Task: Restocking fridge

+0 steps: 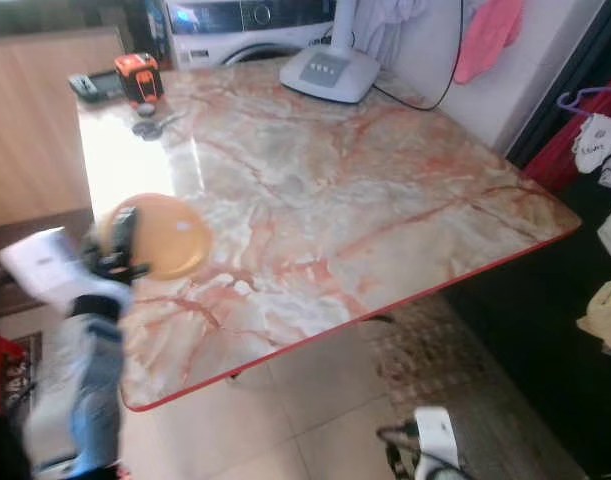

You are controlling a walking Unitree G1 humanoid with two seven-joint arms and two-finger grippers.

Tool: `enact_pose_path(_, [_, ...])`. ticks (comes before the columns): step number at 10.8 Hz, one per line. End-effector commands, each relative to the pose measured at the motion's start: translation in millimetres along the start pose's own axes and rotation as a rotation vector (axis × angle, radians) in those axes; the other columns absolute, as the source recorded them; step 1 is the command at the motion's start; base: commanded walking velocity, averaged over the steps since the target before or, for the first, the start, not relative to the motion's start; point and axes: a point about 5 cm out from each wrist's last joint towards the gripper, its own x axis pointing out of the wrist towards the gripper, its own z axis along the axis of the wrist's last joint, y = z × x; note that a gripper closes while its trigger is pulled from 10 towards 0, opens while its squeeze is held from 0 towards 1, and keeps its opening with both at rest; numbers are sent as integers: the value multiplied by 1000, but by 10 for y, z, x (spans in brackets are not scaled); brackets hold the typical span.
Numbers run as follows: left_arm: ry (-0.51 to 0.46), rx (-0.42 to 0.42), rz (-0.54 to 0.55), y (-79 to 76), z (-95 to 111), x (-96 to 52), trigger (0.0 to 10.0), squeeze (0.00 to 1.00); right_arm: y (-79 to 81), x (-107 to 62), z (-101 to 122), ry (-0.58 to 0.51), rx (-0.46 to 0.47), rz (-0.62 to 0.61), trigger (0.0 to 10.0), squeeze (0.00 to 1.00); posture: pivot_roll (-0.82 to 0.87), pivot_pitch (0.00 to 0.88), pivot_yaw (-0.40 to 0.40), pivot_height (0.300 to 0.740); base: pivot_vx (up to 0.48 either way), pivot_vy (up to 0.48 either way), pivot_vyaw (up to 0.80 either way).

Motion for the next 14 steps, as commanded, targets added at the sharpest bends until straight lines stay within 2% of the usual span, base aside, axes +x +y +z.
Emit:
enact_pose_path(1, [-42,20,19,20,142,-92,10000,0,10,-34,-160,41,-37,17,10000,0,69,151,-149,740,0,0,0])
enact_pose_path(3, [-70,36,51,66,191,-163,10000,0,51,-54,-232,44,-56,47,10000,0,112,153,-175,740,0,0,0])
enact_pose_path(4, [-100,26,69,22,230,-183,10000,0,54,-59,-228,31,-93,84,10000,0,143,151,-194,740,0,0,0])
enact_pose_path(5, [-112,20,44,-96,253,-201,10000,0,3,-61,-200,14,-94,85,10000,0,145,151,-196,740,0,0,0])
enact_pose_path(6, [-96,4,34,-121,230,-222,10000,0,-69,-67,-195,9,-88,56,10000,0,132,145,-181,740,0,0,0])
enact_pose_path(7, [-80,10,13,-145,207,-184,10000,0,-137,-78,-208,10,-60,30,10000,0,115,136,-144,740,0,0,0])
enact_pose_path(8, [-71,18,-30,-173,241,-72,10000,0,-206,-93,-239,17,-27,-8,10000,0,77,128,-113,740,0,0,0])
enact_pose_path(10, [-8,30,-102,-243,135,76,10000,0,-223,-82,-179,-7,-20,-26,10000,0,-45,135,-71,740,0,0,0])
enact_pose_path(12, [-13,19,-134,-308,83,227,10000,0,-169,-38,-31,-40,16,-37,10000,0,-88,110,-81,740,0,0,0])
enact_pose_path(14, [-10,-9,-131,-350,-22,271,10000,0,-97,3,101,-49,3,-27,10000,0,-92,98,-93,740,0,0,0])
